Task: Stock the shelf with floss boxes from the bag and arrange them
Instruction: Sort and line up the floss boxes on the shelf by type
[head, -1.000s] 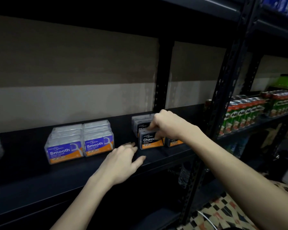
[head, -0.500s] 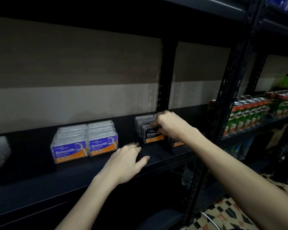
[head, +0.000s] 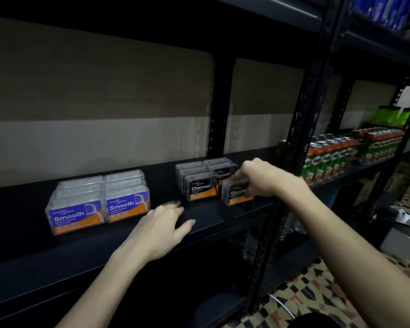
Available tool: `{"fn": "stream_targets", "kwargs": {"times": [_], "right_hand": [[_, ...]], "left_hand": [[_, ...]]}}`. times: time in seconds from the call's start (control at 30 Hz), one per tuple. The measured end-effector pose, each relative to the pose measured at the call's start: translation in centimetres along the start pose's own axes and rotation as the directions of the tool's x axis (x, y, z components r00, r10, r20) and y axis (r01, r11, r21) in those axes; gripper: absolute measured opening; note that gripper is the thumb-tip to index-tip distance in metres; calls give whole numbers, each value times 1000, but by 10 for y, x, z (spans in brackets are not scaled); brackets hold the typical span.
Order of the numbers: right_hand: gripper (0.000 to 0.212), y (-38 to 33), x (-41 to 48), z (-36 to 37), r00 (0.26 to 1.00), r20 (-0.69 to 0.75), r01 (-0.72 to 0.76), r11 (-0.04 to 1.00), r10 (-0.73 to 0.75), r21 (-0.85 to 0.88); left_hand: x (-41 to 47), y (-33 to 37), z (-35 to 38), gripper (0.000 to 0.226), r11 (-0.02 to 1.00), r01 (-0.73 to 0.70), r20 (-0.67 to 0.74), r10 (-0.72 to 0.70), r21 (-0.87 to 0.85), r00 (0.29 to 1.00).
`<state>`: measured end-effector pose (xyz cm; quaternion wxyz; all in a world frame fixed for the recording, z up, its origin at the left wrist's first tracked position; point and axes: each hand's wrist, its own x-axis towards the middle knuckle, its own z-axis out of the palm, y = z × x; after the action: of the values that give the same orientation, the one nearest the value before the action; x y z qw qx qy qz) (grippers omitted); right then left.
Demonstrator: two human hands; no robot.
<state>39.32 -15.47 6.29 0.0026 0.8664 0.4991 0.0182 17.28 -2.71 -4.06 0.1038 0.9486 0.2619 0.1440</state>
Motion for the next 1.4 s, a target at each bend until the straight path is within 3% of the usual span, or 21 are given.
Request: {"fn": "stream_targets", "kwargs": {"times": [0.2,0.7,0.8,0.9,1.07,1.17,1.23,1.4], "right_hand": [[49,7,8,16,976,-217,-20,999,28,41],[36,-1,42,28,964,-265,34,999,-22,42],[46,0,49,29,974,-224,43,997,-27,69],[69,8,58,21,985,-162,66,996,-54,68],[124,2,82,-10,988,148,54,998,-48,-35],[130,-10,103,-4,966,250,114,981,-72,-157],[130,-11,114,3,948,306,134,981,-86,-142],[124,-3,119,13,958,265,139,987,-113,-84]], "left_hand": [[0,-2,3,68,1000,2,-2,-2,-14,1000],[0,0,0,67,1000,-8,-1,8,-24,1000],[0,-1,0,68,1000,-9,-7,9,-25,1000],[0,-1,1,68,1000,-5,-17,5,-25,1000],[-1,2,1,65,1000,-12,-38,11,-23,999],[-2,3,-1,65,1000,-13,-42,13,-18,999],[-1,3,-1,65,1000,-6,-38,5,-16,999],[0,5,-3,64,1000,-13,-41,13,3,999]]}}
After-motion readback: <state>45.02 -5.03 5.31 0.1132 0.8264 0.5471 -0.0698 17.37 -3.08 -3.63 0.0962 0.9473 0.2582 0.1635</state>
